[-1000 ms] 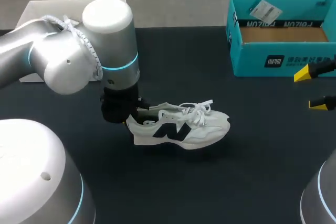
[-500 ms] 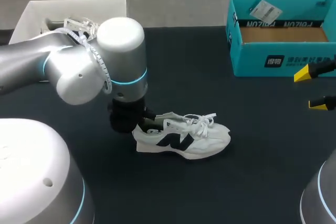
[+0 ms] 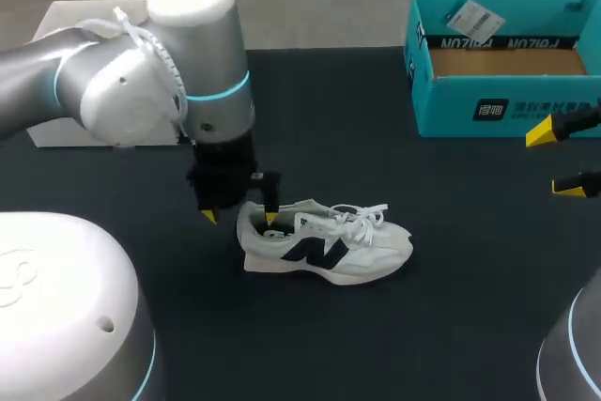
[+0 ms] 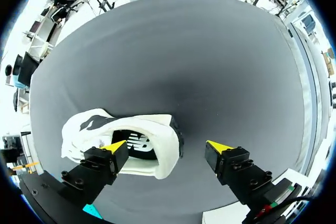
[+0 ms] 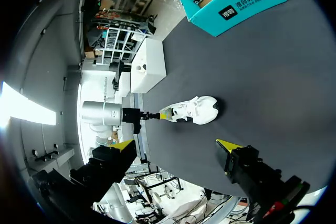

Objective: Take the shoe out of the shoebox, open the shoe tongue, remove and reinsert the insole, then place the shoe into the shoebox

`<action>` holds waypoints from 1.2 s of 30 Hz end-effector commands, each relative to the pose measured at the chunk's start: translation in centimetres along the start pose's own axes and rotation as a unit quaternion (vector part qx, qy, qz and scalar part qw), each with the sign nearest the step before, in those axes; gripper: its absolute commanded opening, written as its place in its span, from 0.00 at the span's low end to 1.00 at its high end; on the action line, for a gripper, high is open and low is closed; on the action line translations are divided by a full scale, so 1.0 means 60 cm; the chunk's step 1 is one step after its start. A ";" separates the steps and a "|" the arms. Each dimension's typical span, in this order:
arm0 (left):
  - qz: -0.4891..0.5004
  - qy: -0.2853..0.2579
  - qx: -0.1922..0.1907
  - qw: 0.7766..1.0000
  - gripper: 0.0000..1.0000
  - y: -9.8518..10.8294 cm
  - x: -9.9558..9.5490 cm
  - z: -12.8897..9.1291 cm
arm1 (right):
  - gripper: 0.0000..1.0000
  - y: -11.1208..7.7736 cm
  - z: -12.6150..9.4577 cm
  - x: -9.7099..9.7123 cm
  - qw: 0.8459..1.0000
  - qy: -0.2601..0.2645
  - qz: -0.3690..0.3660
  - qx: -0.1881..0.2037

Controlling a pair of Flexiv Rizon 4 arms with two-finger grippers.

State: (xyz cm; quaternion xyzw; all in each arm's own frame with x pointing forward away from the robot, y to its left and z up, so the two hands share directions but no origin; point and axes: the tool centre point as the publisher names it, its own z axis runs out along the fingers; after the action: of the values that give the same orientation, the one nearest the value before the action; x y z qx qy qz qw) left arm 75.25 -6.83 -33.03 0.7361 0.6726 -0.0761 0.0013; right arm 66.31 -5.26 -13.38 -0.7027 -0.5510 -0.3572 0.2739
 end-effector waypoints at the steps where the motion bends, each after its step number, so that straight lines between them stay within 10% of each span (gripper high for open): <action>1: -0.090 -0.073 0.037 0.993 1.00 0.004 0.023 -0.048 | 1.00 -0.003 0.001 -0.001 1.000 -0.001 0.001 -0.002; 9: -0.224 -0.149 0.089 0.959 1.00 0.023 0.047 -0.078 | 1.00 -0.003 0.001 -0.001 1.000 -0.001 0.001 -0.002; 27: -0.216 -0.135 0.097 0.962 1.00 0.021 0.052 -0.083 | 1.00 -0.003 0.001 -0.001 1.000 -0.001 0.001 -0.002; 36: -0.499 -0.246 0.151 0.817 1.00 0.050 0.117 -0.128 | 1.00 -0.003 0.001 -0.001 1.000 -0.001 0.001 -0.002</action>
State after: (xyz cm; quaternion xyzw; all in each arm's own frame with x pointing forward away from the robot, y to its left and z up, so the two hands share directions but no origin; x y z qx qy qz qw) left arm 79.64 -1.00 -27.19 0.4405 0.8550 -0.2737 -0.0032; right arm 66.31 -5.26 -13.38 -0.7026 -0.5511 -0.3572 0.2740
